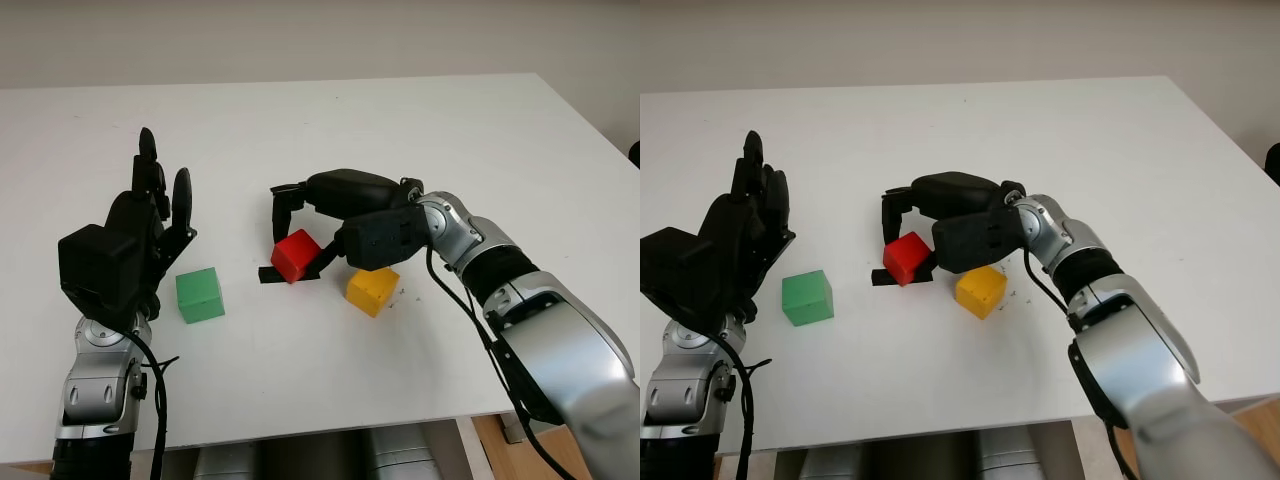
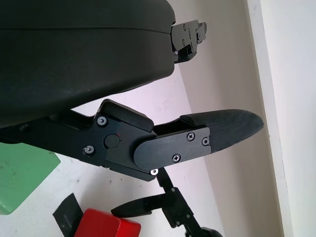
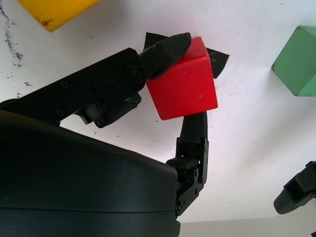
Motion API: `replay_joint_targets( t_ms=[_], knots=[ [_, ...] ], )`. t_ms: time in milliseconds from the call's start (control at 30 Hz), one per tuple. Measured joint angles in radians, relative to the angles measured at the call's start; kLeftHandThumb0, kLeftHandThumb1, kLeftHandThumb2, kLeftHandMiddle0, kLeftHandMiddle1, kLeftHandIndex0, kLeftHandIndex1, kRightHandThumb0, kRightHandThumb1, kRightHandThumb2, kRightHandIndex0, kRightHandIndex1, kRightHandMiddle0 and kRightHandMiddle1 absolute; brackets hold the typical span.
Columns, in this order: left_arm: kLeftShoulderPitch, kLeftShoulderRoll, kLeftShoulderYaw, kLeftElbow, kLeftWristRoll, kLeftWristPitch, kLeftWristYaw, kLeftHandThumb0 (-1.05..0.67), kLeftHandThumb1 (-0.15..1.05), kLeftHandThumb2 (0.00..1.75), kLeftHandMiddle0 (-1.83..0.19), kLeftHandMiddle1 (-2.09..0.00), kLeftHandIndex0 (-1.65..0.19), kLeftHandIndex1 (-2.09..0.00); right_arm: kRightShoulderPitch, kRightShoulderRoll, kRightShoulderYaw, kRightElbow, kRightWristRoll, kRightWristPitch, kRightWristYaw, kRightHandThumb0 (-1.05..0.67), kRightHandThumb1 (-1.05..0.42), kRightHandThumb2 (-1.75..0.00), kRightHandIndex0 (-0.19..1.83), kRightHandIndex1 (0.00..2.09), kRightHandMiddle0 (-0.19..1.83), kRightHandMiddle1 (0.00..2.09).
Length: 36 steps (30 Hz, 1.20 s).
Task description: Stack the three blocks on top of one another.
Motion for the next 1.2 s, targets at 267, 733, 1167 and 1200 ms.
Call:
replay_joint_targets(
  t_ms=[267,733,1167,1200],
  knots=[
    [0.000,0.000,-0.001,0.000,-0.001,0.000,0.000,-0.81,1.05,0.67,0.19,0.00,0.19,0.00,-0.013,0.000,0.019,0.007,-0.020,0.022,0.019,-0.63,-0.91,-0.05,-0.07,0.03,0.13,0.47],
    [0.000,0.000,-0.004,0.000,0.004,0.000,0.007,-0.81,1.05,0.67,0.19,0.00,0.19,0.00,-0.021,-0.005,-0.043,-0.006,0.083,0.031,0.087,-0.75,-0.90,-0.05,-0.19,0.00,-0.11,0.14],
    [0.001,-0.002,-0.003,0.000,-0.004,-0.001,0.005,-0.82,1.05,0.67,0.19,0.00,0.19,0.00,-0.019,-0.266,-0.246,-0.297,0.310,0.071,0.296,-0.64,-0.84,-0.05,0.17,0.14,0.24,0.22],
    [0.001,-0.002,-0.003,0.000,-0.005,-0.001,0.003,-0.82,1.05,0.68,0.19,0.00,0.19,0.00,-0.007,-0.292,-0.248,-0.315,0.316,0.068,0.317,-0.62,-0.83,-0.05,0.18,0.13,0.27,0.21]
  ],
)
